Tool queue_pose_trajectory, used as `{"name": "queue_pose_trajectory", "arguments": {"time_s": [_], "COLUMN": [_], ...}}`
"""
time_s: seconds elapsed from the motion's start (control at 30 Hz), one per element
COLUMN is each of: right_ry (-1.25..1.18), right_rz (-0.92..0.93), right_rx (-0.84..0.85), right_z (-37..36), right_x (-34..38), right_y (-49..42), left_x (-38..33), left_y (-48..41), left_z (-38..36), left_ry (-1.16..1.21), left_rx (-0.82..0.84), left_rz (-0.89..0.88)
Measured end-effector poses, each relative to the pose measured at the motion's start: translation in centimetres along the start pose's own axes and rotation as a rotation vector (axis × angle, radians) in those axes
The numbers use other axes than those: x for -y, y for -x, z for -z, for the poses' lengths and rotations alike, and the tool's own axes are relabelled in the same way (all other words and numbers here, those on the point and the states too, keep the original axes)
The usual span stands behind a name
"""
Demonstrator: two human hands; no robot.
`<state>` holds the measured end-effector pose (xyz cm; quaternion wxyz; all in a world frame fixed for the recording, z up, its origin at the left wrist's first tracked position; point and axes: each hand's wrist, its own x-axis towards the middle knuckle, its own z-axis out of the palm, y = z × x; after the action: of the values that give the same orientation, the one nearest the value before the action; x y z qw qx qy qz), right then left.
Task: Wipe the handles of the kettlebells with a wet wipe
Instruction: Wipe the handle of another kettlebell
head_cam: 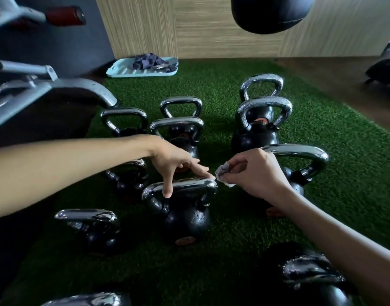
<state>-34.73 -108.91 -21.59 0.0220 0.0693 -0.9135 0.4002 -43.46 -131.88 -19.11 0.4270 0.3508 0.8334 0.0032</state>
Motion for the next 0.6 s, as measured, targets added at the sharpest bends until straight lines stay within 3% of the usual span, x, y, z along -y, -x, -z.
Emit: {"name": "queue_pose_trajectory", "arguments": {"time_s": [0.17, 0.4, 0.6], "right_ry": [-0.003, -0.045, -0.024], "right_rz": [-0.029, -0.029, -0.051], "right_rx": [0.010, -0.029, -0.047], "right_z": [-0.8, -1.5, -2.3], "right_x": [0.4, 1.7, 2.4], "right_y": [0.3, -0.2, -0.7], "left_x": [0.3, 2.6, 3.1], "left_y": [0.3, 4.8, 5.6], "left_z": [-0.8, -3.7, -5.7], "left_ry": [-0.090, -0.158, -0.170], "left_rx": [-0.070, -0.493, -0.528], "left_rz": [-0.008, -0.044, -0.043]}}
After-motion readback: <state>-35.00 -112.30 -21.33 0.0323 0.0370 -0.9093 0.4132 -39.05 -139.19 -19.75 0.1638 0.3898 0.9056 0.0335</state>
